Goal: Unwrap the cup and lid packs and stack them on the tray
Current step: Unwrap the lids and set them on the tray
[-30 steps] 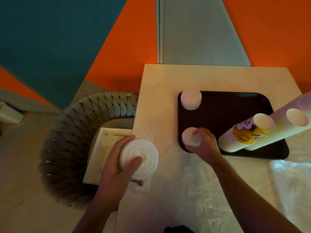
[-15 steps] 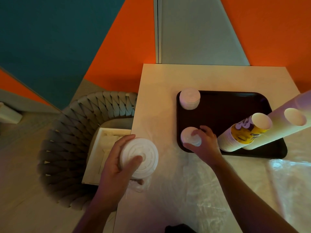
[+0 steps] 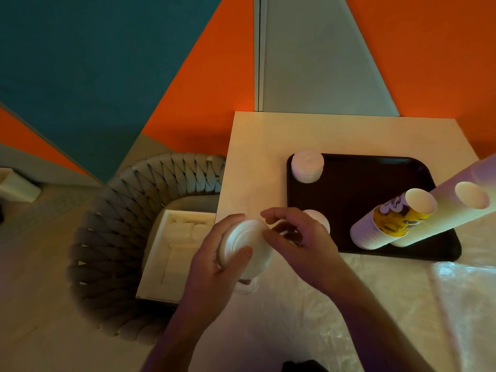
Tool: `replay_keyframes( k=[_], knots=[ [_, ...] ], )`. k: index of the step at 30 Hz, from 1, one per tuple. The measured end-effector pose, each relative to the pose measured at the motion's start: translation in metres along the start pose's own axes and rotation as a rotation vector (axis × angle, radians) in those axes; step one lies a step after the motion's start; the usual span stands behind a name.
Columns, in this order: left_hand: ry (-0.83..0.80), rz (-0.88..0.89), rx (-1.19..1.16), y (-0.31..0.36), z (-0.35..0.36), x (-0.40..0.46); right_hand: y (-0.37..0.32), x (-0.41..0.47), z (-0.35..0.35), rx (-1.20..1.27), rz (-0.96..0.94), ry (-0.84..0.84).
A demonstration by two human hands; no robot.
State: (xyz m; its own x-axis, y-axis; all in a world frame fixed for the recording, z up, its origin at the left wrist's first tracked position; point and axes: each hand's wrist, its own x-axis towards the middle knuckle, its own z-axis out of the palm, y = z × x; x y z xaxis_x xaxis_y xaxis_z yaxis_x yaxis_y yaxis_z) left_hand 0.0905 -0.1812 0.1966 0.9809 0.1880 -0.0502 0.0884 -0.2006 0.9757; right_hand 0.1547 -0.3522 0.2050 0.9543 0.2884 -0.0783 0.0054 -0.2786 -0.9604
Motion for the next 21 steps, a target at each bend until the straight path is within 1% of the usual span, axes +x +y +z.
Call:
replay_keyframes(
  k=[4,10,18,21],
  knots=[
    [-0.003,0.042,0.037,-0.003,0.001,0.002,-0.007,-0.001,-0.002,-0.022,0.003,-0.008],
    [0.004,0.044,0.024,-0.004,-0.001,0.003,-0.014,-0.002,-0.006,-0.039,0.007,-0.008],
    [0.012,0.070,0.024,-0.002,-0.002,0.004,-0.017,0.000,-0.007,0.031,0.057,0.006],
    [0.012,0.073,0.027,-0.002,-0.004,0.004,-0.018,0.001,-0.008,0.050,0.078,-0.016]
  ],
)
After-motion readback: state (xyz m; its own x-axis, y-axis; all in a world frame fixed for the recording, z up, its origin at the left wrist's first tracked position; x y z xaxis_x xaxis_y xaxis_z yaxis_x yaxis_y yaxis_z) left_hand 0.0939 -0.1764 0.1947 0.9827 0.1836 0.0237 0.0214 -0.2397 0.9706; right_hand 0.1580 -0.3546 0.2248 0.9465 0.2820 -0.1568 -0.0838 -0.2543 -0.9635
